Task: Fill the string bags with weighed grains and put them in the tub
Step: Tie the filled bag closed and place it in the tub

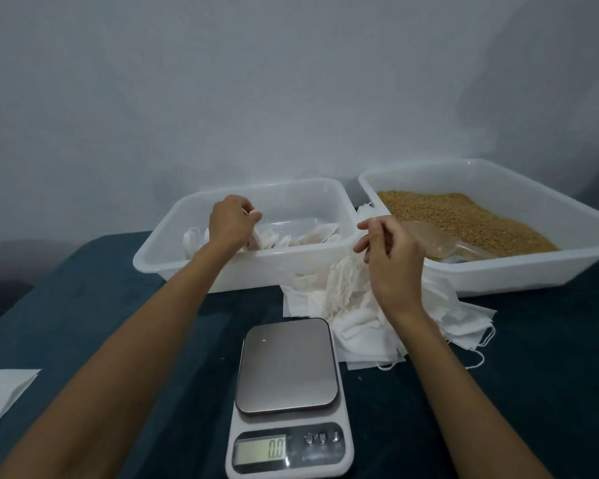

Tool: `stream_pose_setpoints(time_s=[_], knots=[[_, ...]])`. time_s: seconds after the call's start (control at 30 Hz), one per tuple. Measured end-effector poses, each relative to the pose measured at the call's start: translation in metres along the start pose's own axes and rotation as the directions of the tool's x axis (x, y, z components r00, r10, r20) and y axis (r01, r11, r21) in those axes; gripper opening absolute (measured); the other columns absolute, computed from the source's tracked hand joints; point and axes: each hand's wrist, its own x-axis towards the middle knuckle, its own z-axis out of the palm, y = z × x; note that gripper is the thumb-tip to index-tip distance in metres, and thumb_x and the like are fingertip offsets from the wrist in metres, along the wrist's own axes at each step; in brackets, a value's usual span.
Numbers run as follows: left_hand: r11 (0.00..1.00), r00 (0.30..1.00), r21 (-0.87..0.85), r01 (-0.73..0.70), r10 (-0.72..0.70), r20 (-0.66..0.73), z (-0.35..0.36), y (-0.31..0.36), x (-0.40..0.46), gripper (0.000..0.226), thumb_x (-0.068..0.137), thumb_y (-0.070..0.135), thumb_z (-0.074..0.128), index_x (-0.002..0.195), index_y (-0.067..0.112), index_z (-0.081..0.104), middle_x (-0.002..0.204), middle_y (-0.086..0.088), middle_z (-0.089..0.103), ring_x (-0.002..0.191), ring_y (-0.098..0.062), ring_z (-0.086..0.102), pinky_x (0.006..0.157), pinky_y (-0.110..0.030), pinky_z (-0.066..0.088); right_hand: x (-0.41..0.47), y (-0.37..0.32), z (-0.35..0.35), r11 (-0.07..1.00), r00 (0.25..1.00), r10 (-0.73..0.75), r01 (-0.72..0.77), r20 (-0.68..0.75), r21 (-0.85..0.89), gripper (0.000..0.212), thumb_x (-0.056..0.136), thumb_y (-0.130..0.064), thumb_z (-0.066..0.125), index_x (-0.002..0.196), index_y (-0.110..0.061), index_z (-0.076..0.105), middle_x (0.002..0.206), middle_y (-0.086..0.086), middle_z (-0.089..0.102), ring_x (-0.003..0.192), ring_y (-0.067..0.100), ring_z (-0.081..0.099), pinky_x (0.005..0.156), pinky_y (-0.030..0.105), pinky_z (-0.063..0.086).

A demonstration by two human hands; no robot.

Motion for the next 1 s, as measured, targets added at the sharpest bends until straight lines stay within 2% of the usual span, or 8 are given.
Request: stream_pose_setpoints(time_s=[0.1, 0.2, 0.27, 0.37, 0.57, 0.7, 0.8, 1.0], knots=[[0.995, 1.0, 0.1, -0.022, 0.023, -0.01, 0.006, 0.001, -0.008, 0.027, 0.099, 0.023, 0.069, 0.118, 0.003, 0.067, 0.118, -0.016, 0.066, 0.107, -0.032, 0.064, 0.091, -0.038, 0.048, 0.002, 0.001, -0.002, 0.999, 0.999, 0.033, -0.033, -0.013, 0.036, 0.025, 0.107, -0.027, 0.048, 0.093, -0.02, 0.067, 0.068, -0.007, 0.069, 0.06, 0.012, 0.061, 0.067, 0.04, 0.055], [0.971, 0.96, 0.013, -0.238, 0.237, -0.15, 0.006, 0.017, -0.044, 0.012, 0.101, 0.024, 0.066, 0.101, 0.012, 0.063, 0.089, -0.004, 0.064, 0.082, -0.024, 0.061, 0.072, -0.034, 0.044, 0.005, 0.0, -0.004, 0.997, 0.999, 0.043, -0.042, -0.023, 0.067, 0.025, 0.107, -0.027, 0.048, 0.093, -0.019, 0.068, 0.067, -0.005, 0.069, 0.063, 0.012, 0.062, 0.07, 0.043, 0.056], [0.924, 0.922, -0.036, -0.381, 0.377, -0.09, 0.006, 0.021, -0.079, 0.017, 0.1, 0.024, 0.068, 0.088, 0.019, 0.058, 0.07, 0.003, 0.059, 0.065, -0.015, 0.055, 0.061, -0.033, 0.045, 0.004, -0.001, -0.003, 0.997, 0.999, 0.03, -0.028, -0.026, 0.074, 0.025, 0.107, -0.027, 0.049, 0.093, -0.019, 0.067, 0.066, -0.005, 0.068, 0.062, 0.012, 0.062, 0.07, 0.043, 0.056], [0.89, 0.887, 0.061, -0.452, 0.441, 0.137, 0.011, 0.012, -0.12, 0.024, 0.099, 0.032, 0.069, 0.08, 0.021, 0.062, 0.069, 0.005, 0.062, 0.065, -0.014, 0.056, 0.063, -0.035, 0.05, 0.003, -0.003, -0.003, 0.997, 1.0, 0.008, -0.006, -0.026, 0.076, 0.024, 0.106, -0.028, 0.049, 0.093, -0.02, 0.067, 0.066, -0.006, 0.068, 0.06, 0.013, 0.062, 0.067, 0.044, 0.055], [0.947, 0.862, -0.073, -0.313, 0.315, 0.397, 0.025, 0.008, -0.138, 0.025, 0.092, 0.045, 0.075, 0.093, 0.02, 0.081, 0.085, 0.008, 0.068, 0.069, -0.006, 0.056, 0.074, -0.037, 0.053, 0.002, -0.002, 0.0, 0.998, 1.0, -0.012, 0.013, -0.02, 0.059, 0.025, 0.106, -0.029, 0.049, 0.092, -0.021, 0.067, 0.066, -0.006, 0.068, 0.061, 0.013, 0.063, 0.064, 0.039, 0.054], [0.956, 0.851, -0.13, -0.263, 0.294, 0.435, 0.039, 0.017, -0.136, 0.018, 0.09, 0.031, 0.08, 0.091, 0.013, 0.079, 0.091, 0.004, 0.071, 0.069, -0.005, 0.056, 0.076, -0.039, 0.055, 0.0, 0.0, 0.001, 0.998, 1.0, -0.017, 0.018, -0.016, 0.053, 0.024, 0.106, -0.031, 0.049, 0.092, -0.023, 0.067, 0.067, -0.006, 0.069, 0.06, 0.011, 0.063, 0.061, 0.03, 0.052], [0.96, 0.872, -0.133, -0.247, 0.281, 0.402, 0.044, 0.02, -0.135, 0.014, 0.088, 0.023, 0.082, 0.08, 0.015, 0.074, 0.083, 0.008, 0.067, 0.066, -0.002, 0.053, 0.073, -0.033, 0.051, 0.0, 0.001, 0.002, 0.998, 1.0, -0.02, 0.02, -0.014, 0.054, 0.024, 0.106, -0.031, 0.049, 0.092, -0.023, 0.067, 0.067, -0.006, 0.069, 0.06, 0.011, 0.063, 0.061, 0.027, 0.05], [0.938, 0.908, -0.324, -0.121, 0.236, 0.345, 0.044, 0.016, -0.133, 0.043, 0.082, 0.03, 0.088, 0.057, 0.014, 0.056, 0.054, 0.012, 0.048, 0.051, -0.003, 0.041, 0.055, -0.015, 0.035, -0.001, 0.001, 0.003, 0.998, 0.999, -0.035, 0.035, -0.001, 0.053, 0.024, 0.106, -0.033, 0.049, 0.093, -0.024, 0.067, 0.068, -0.008, 0.069, 0.059, 0.011, 0.062, 0.06, 0.028, 0.051]])
